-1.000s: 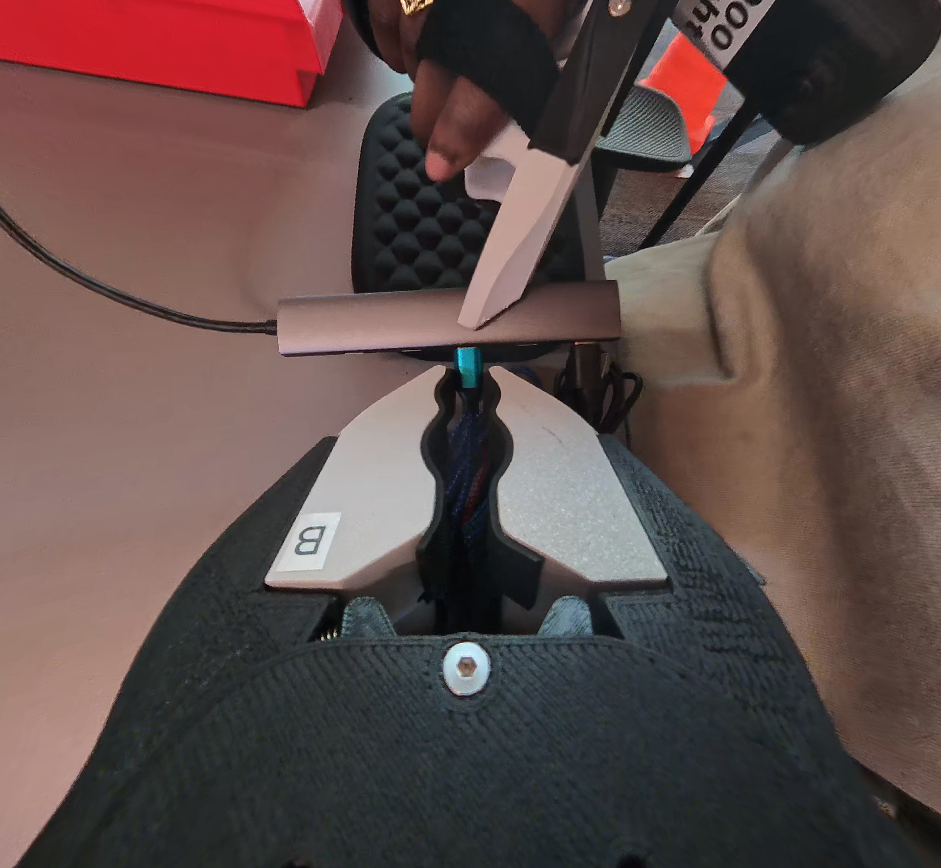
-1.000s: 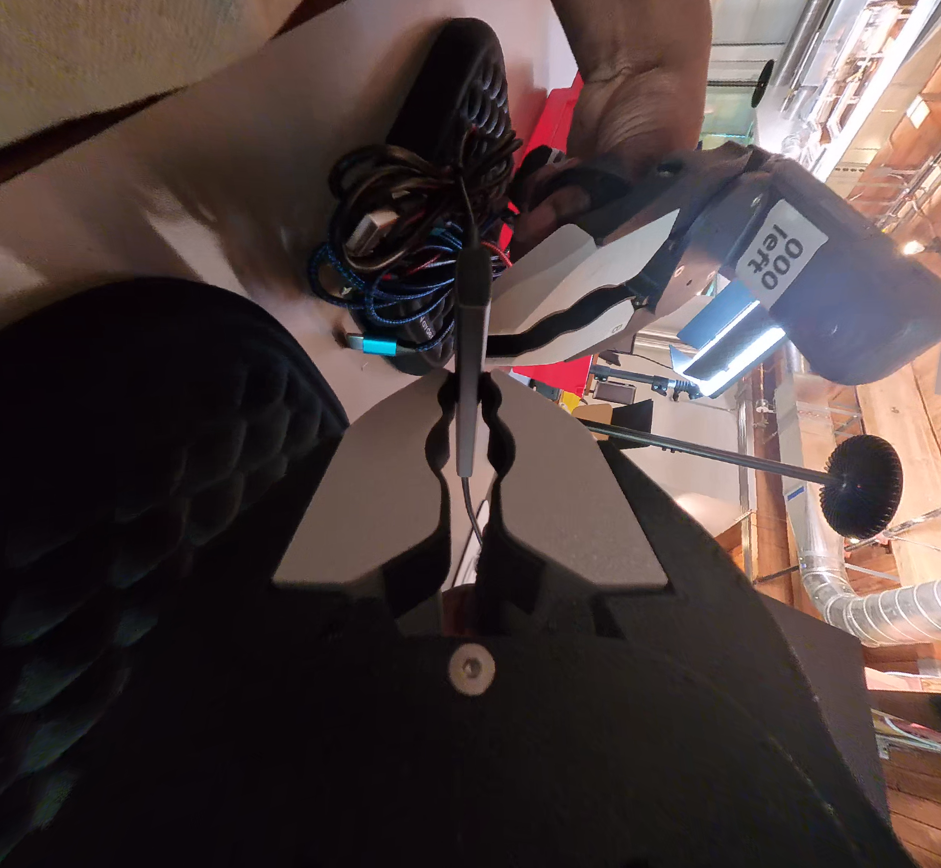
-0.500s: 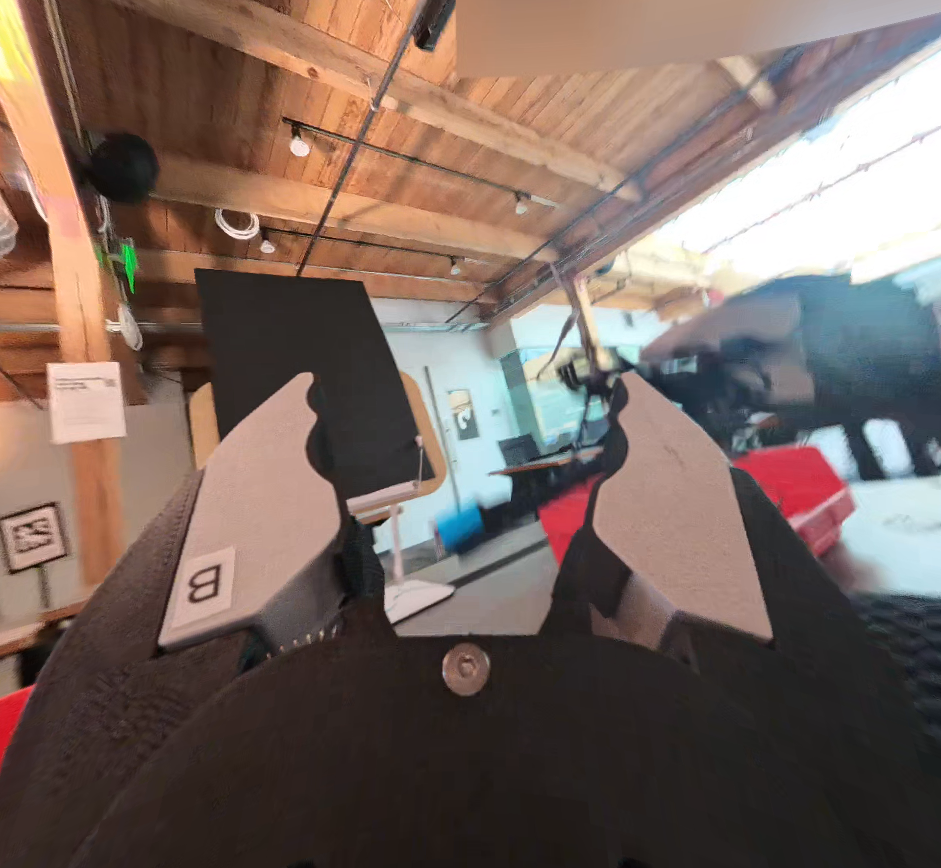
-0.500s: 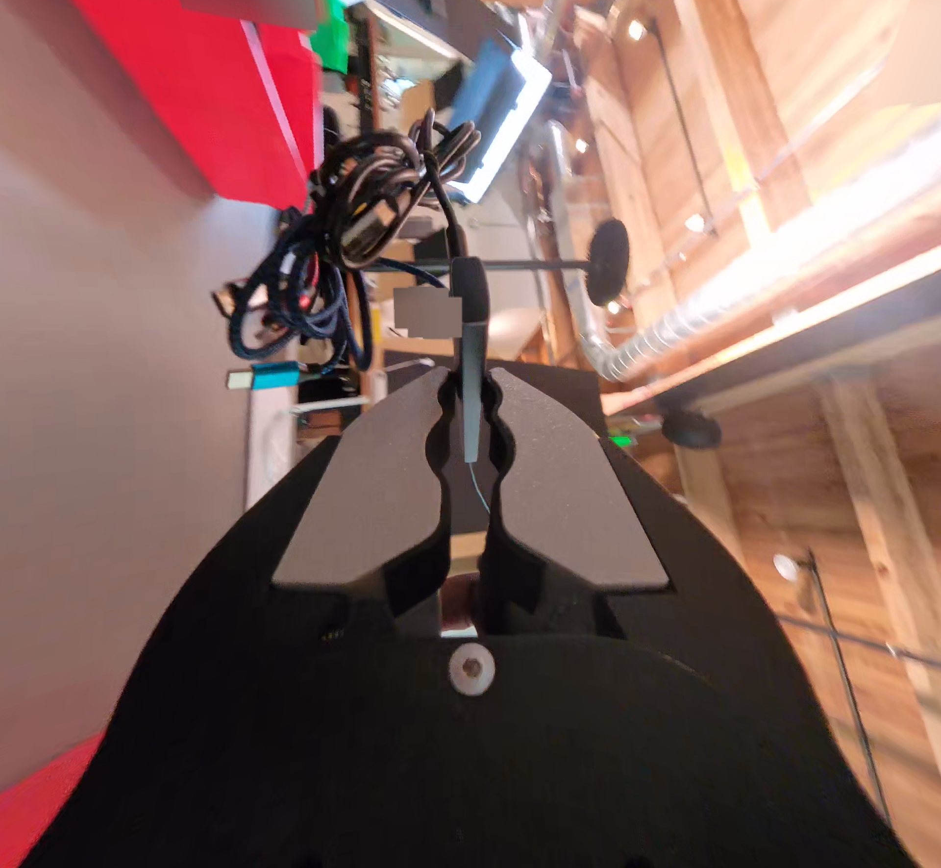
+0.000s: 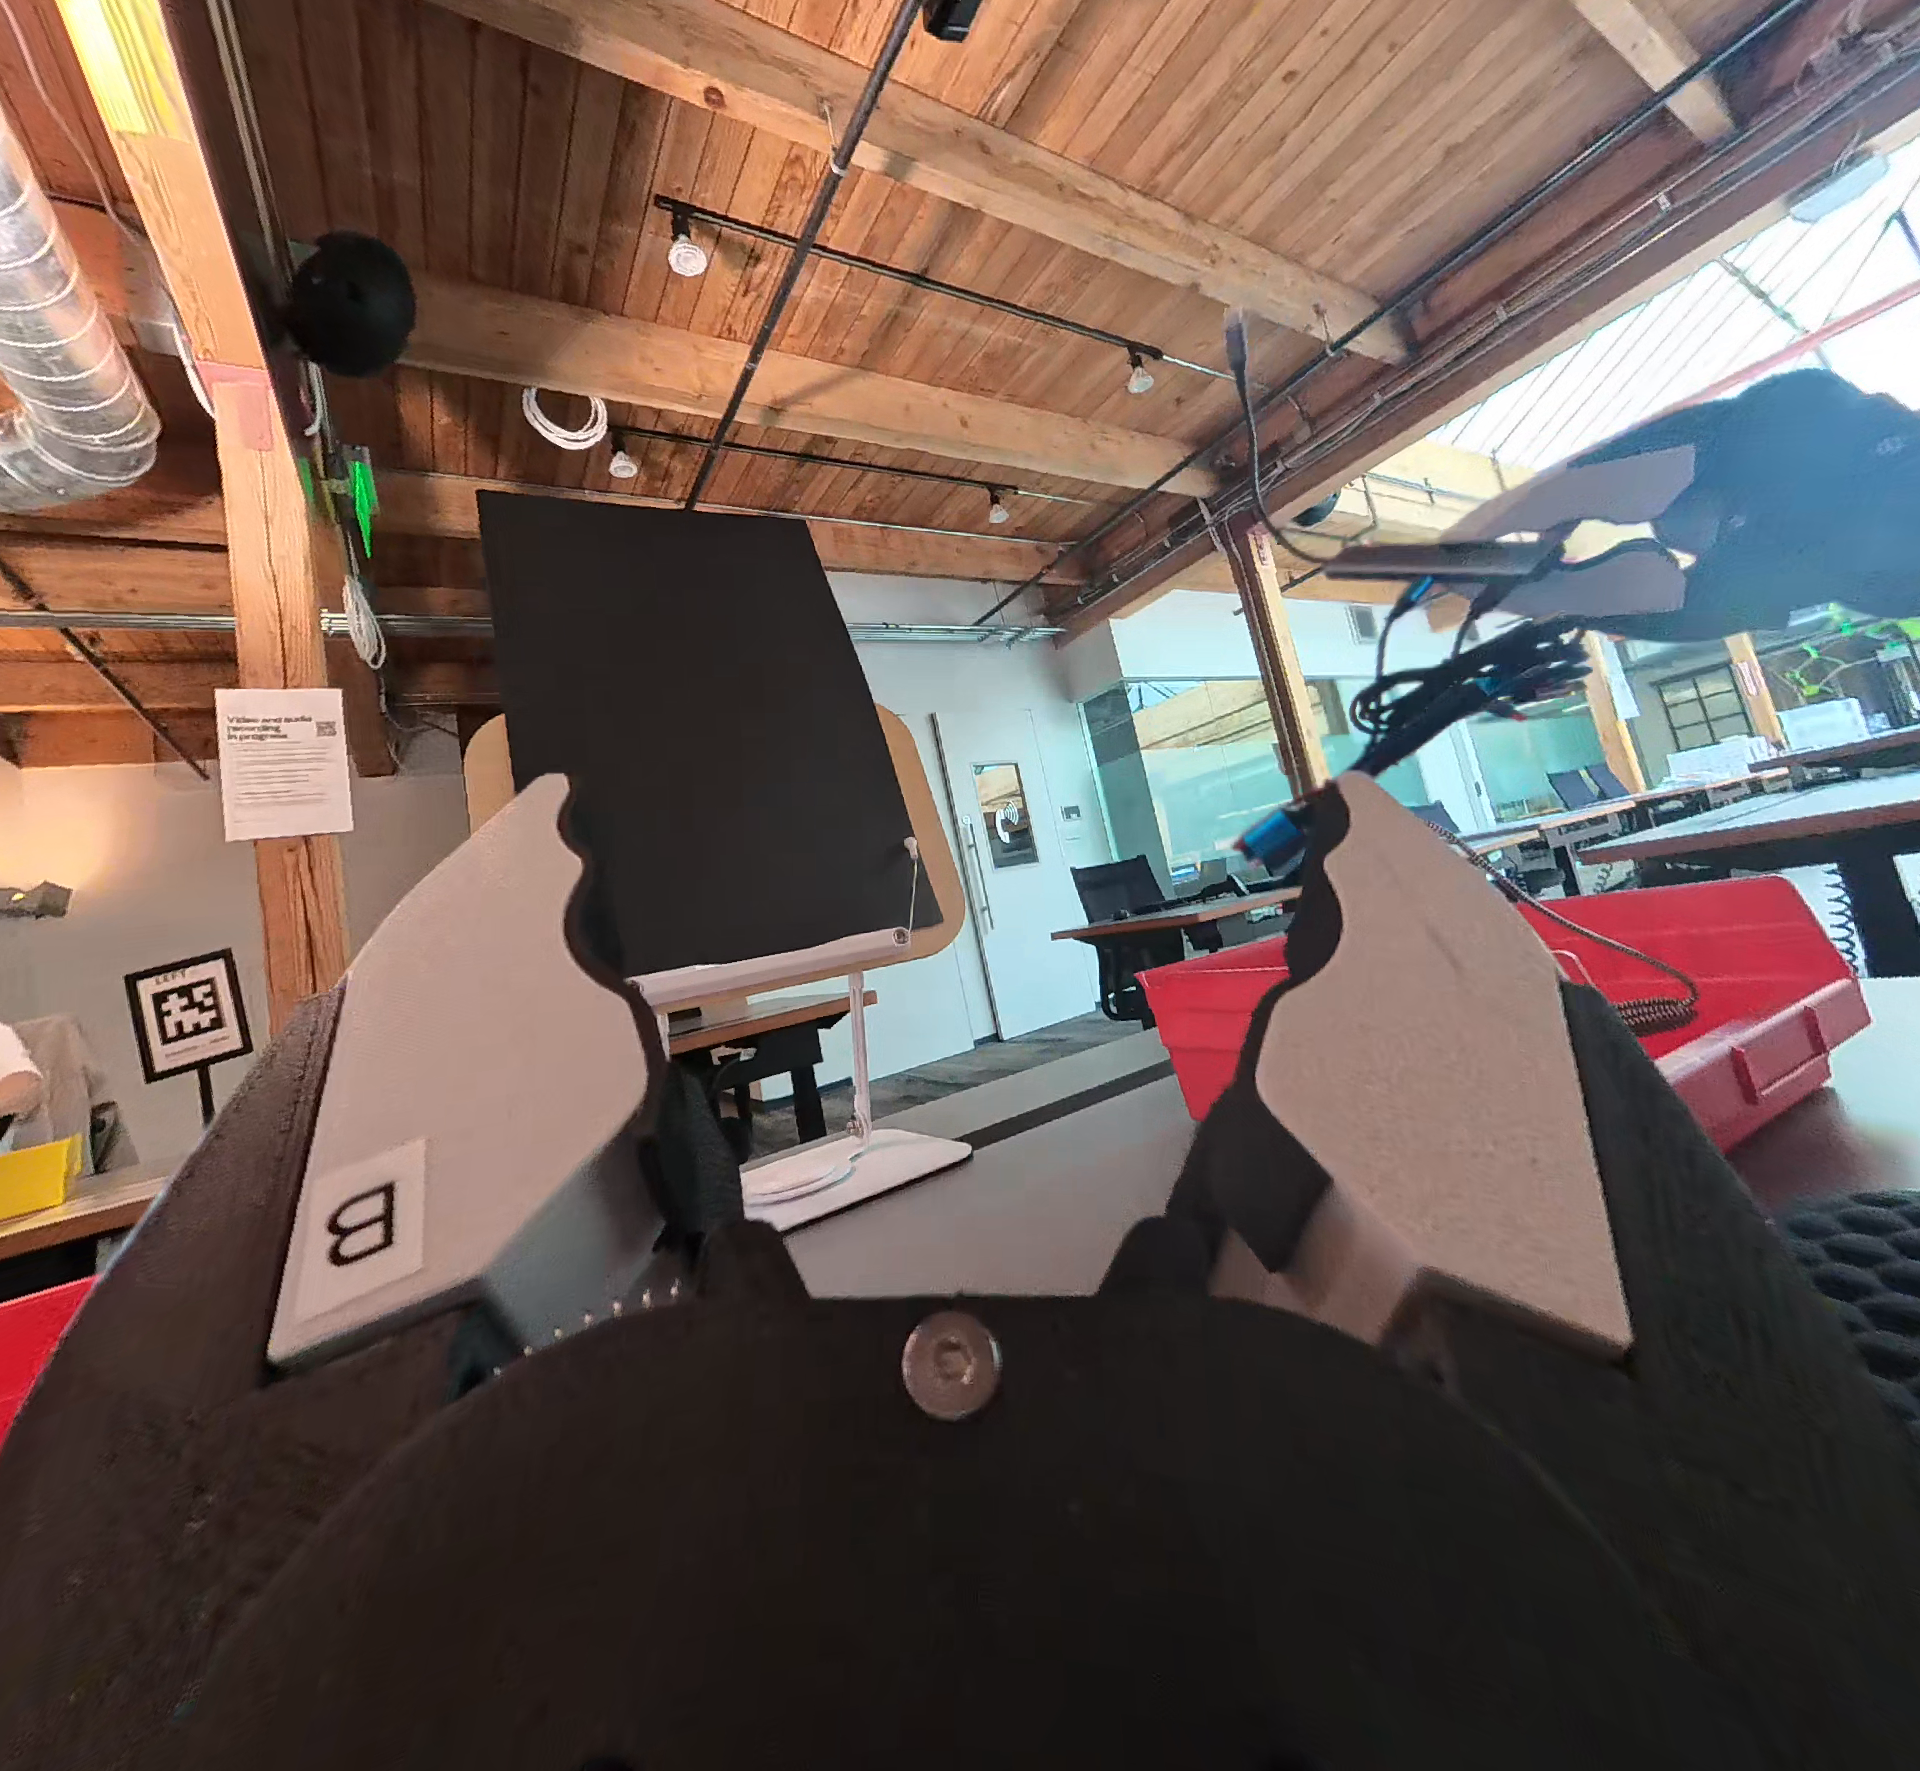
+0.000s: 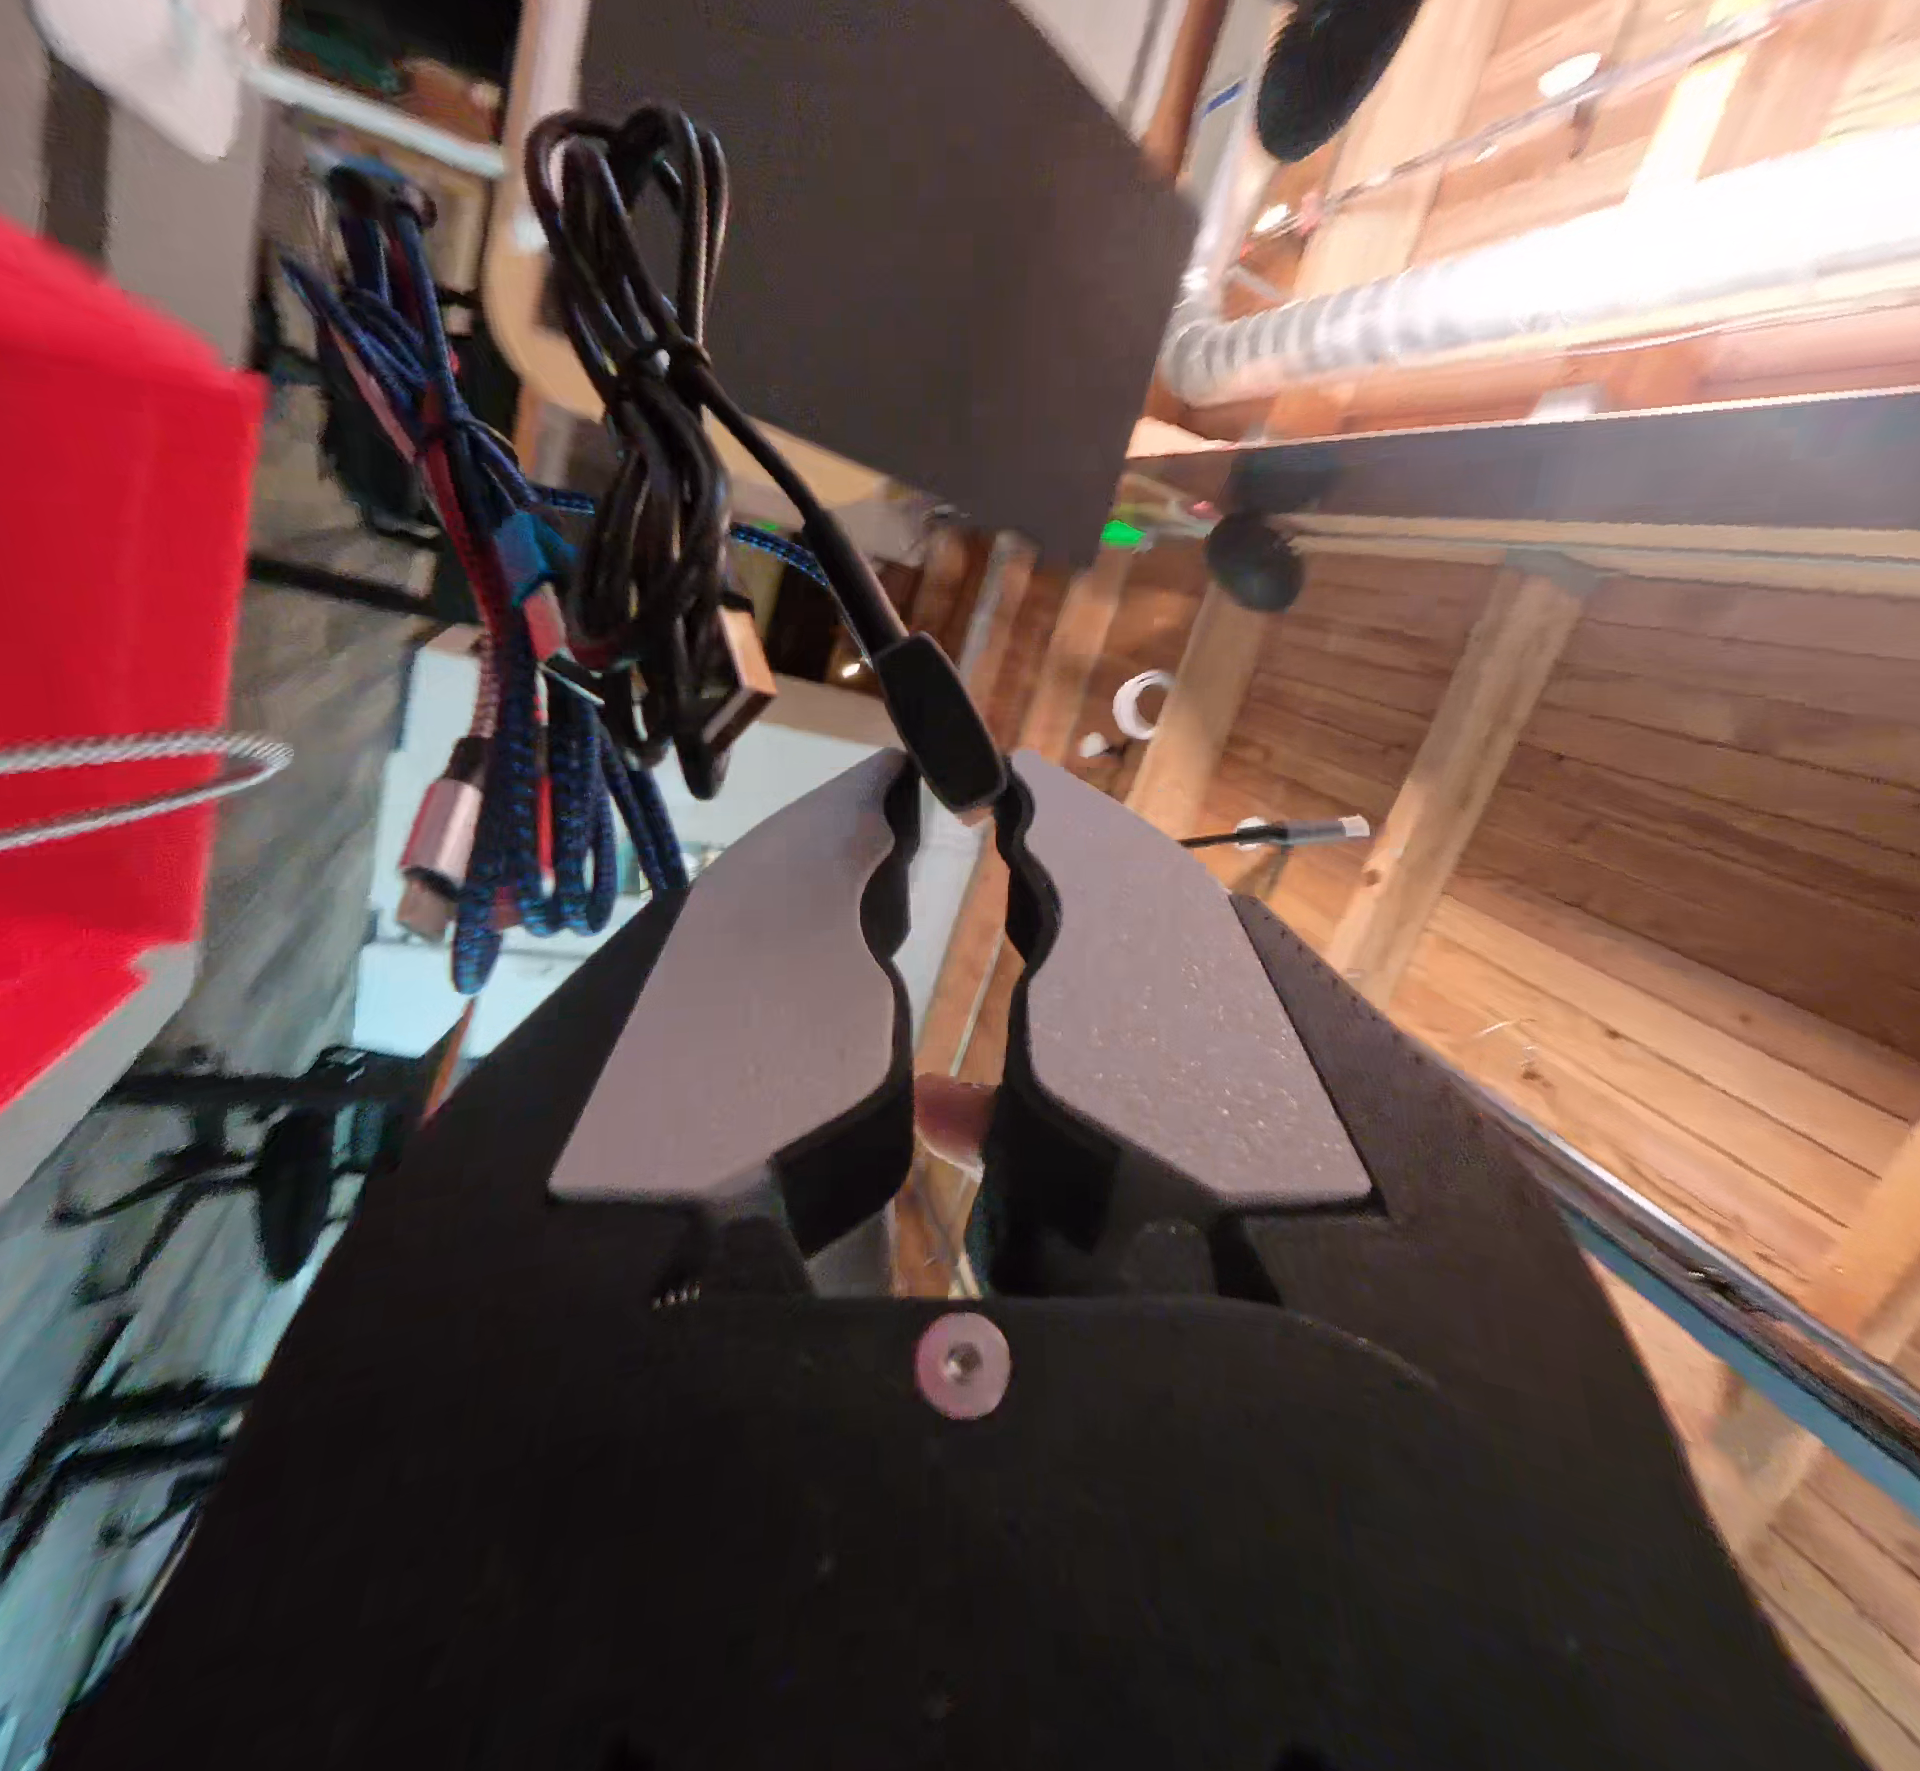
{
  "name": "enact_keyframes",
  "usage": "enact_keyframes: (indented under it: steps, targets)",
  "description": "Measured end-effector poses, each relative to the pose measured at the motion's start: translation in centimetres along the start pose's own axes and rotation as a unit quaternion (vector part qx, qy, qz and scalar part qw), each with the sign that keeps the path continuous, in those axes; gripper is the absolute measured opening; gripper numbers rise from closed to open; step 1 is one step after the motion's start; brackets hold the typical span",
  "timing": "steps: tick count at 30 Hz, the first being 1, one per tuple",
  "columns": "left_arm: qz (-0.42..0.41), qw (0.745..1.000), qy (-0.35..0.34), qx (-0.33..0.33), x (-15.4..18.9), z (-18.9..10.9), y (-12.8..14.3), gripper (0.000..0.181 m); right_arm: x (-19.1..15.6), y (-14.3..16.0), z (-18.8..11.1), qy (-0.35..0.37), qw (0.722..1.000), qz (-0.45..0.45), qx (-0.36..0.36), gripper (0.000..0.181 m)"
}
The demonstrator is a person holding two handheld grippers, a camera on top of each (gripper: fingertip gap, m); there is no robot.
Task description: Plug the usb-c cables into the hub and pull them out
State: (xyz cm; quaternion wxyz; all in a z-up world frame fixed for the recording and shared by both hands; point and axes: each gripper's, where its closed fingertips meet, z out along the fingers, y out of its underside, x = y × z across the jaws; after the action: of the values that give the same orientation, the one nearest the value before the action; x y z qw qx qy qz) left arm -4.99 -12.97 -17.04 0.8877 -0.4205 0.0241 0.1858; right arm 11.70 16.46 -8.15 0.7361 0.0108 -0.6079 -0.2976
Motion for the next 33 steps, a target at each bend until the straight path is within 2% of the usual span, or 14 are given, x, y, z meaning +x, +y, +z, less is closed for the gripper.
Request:
enact_keyframes:
  steps: [4,8,12,19,22,25,30,31,33]
  targets:
    - [0.000,1.000,0.004,-0.021,0.2,0.2,0.8,0.124,-6.4,1.8,-0.2,-0.083,0.996,-0.039,-0.022,0.013]
    - [0.000,1.000,-0.002,-0.025,-0.1,0.1,0.9,0.124,-12.6,-0.1,-1.2,-0.165,0.984,-0.069,0.006,0.012]
    - [-0.004,1.000,0.000,-0.023,0.0,0.1,0.9,0.124,-17.8,-2.7,-2.6,-0.285,0.956,-0.046,0.061,0.012]
    - [-0.011,0.999,0.009,-0.029,0.3,0.2,1.1,0.124,-20.2,-4.2,-3.5,-0.421,0.901,0.083,0.068,0.019]
    - [-0.014,0.999,0.014,-0.032,0.5,0.2,1.2,0.124,-21.7,-3.8,-4.2,-0.471,0.876,0.103,0.025,0.041]
    - [-0.013,0.999,0.019,-0.036,0.6,0.2,1.4,0.124,-22.0,-2.6,-4.0,-0.470,0.866,0.165,-0.043,0.083]
    - [-0.007,0.999,0.021,-0.041,0.8,0.3,1.6,0.124,-18.8,-0.3,-3.8,-0.401,0.838,0.343,-0.140,0.136]
    - [-0.008,0.999,0.021,-0.040,0.8,0.3,1.5,0.124,-17.8,0.7,-3.9,-0.373,0.827,0.383,-0.176,0.143]
    - [-0.010,0.999,0.021,-0.041,0.8,0.3,1.6,0.124,-15.7,2.2,-4.6,-0.313,0.789,0.475,-0.233,0.145]
